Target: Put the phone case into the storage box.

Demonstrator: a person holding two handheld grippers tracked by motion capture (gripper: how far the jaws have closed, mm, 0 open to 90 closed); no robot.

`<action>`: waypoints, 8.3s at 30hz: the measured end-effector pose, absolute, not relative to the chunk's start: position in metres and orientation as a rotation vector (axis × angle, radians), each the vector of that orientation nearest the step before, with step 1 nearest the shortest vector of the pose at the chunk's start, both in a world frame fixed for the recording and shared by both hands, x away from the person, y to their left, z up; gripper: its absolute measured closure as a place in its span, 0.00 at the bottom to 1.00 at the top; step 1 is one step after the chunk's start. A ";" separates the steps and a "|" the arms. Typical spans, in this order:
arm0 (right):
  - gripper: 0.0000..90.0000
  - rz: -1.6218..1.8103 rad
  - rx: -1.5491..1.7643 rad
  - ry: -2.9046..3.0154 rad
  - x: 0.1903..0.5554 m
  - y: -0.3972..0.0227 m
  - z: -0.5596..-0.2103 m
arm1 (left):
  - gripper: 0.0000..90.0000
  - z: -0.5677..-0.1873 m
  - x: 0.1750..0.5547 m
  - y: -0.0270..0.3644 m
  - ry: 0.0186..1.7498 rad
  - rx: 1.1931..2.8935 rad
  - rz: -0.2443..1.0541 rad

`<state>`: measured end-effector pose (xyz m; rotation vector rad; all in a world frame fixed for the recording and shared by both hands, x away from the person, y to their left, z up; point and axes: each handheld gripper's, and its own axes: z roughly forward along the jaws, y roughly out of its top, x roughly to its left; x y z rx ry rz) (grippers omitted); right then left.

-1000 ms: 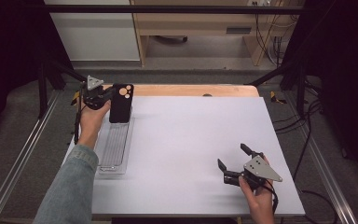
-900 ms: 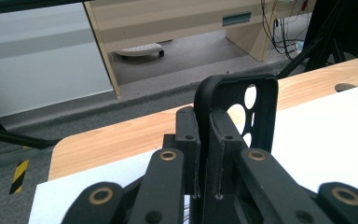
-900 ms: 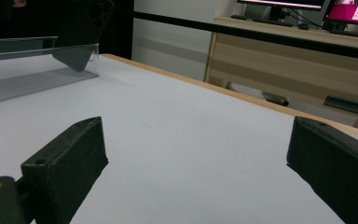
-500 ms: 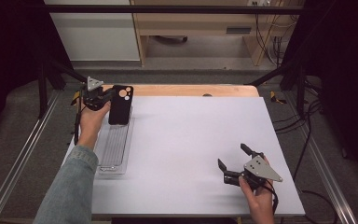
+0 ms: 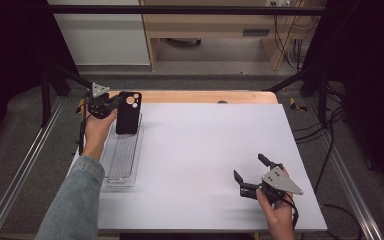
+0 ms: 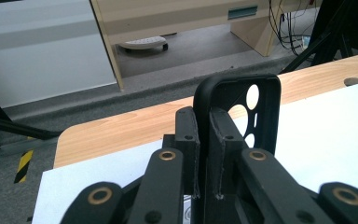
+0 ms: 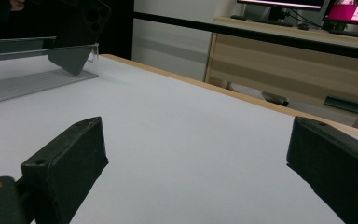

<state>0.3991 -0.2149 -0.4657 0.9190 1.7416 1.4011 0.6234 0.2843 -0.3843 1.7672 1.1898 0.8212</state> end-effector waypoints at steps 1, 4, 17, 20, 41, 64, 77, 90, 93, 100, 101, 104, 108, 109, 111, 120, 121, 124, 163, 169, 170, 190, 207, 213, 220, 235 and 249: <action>0.06 1.401 0.919 1.742 0.399 -0.215 -0.466 | 0.92 -0.384 0.623 0.285 1.194 1.761 0.818; 0.06 1.401 0.918 1.742 0.399 -0.215 -0.466 | 0.92 -0.385 0.623 0.287 1.200 1.761 0.822; 0.06 1.400 0.915 1.745 0.399 -0.214 -0.466 | 0.92 -0.386 0.623 0.289 1.223 1.751 0.821; 0.06 1.401 0.917 1.744 0.399 -0.214 -0.466 | 0.92 -0.387 0.623 0.289 1.227 1.752 0.815; 0.06 1.400 0.916 1.748 0.399 -0.214 -0.466 | 0.93 -0.386 0.623 0.282 1.193 1.739 0.793; 0.05 1.400 0.914 1.748 0.398 -0.212 -0.466 | 0.33 -0.370 0.610 0.279 1.207 1.709 0.895; 0.05 1.398 0.916 1.746 0.398 -0.213 -0.466 | 0.13 -0.363 0.599 0.268 1.181 1.698 0.836; 0.05 1.397 0.916 1.748 0.398 -0.212 -0.466 | 0.07 -0.363 0.586 0.248 1.120 1.752 0.835; 0.05 1.398 0.916 1.747 0.398 -0.213 -0.465 | 0.07 -0.362 0.582 0.242 1.108 1.745 0.842; 0.05 1.398 0.916 1.748 0.398 -0.213 -0.466 | 0.07 -0.358 0.572 0.224 1.052 1.773 0.822; 0.05 1.399 0.916 1.749 0.398 -0.213 -0.466 | 0.07 -0.358 0.571 0.222 1.044 1.776 0.821; 0.05 1.401 0.913 1.747 0.398 -0.213 -0.465 | 0.06 -0.356 0.567 0.215 1.027 1.778 0.816; 0.05 1.401 0.913 1.747 0.398 -0.213 -0.465 | 0.06 -0.355 0.562 0.209 1.009 1.783 0.801; 0.05 1.401 0.913 1.747 0.398 -0.213 -0.465 | 0.06 -0.355 0.561 0.208 1.007 1.782 0.796; 0.05 1.401 0.913 1.747 0.398 -0.213 -0.465 | 0.06 -0.354 0.559 0.205 0.995 1.784 0.788; 0.05 1.399 0.915 1.748 0.398 -0.213 -0.465 | 0.06 -0.355 0.553 0.195 0.961 1.799 0.769; 0.05 1.399 0.916 1.747 0.398 -0.213 -0.465 | 0.05 -0.355 0.552 0.194 0.961 1.799 0.766; 0.05 1.399 0.914 1.748 0.398 -0.213 -0.465 | 0.05 -0.357 0.551 0.191 0.954 1.807 0.748; 0.05 1.400 0.918 1.748 0.398 -0.214 -0.465 | 0.04 -0.349 0.524 0.159 0.786 1.761 0.646; 0.05 1.401 0.922 1.748 0.398 -0.213 -0.465 | 0.04 -0.347 0.519 0.161 0.778 1.737 0.637; 0.05 1.401 0.922 1.748 0.398 -0.213 -0.465 | 0.04 -0.347 0.518 0.161 0.777 1.733 0.636; 0.04 1.409 0.934 1.745 0.397 -0.212 -0.465 | 0.04 -0.340 0.504 0.177 0.766 1.697 0.641; 0.04 1.415 0.939 1.748 0.397 -0.211 -0.465 | 0.04 -0.335 0.494 0.189 0.756 1.675 0.656; 0.04 1.419 0.940 1.749 0.397 -0.211 -0.465 | 0.04 -0.332 0.490 0.197 0.761 1.662 0.673; 0.04 1.423 0.939 1.750 0.397 -0.211 -0.465 | 0.04 -0.330 0.483 0.207 0.757 1.651 0.696; 0.04 1.413 0.945 1.746 0.397 -0.210 -0.465 | 0.04 -0.333 0.473 0.229 0.760 1.643 0.730; 0.04 1.411 0.944 1.749 0.397 -0.210 -0.465 | 0.04 -0.334 0.460 0.244 0.745 1.623 0.759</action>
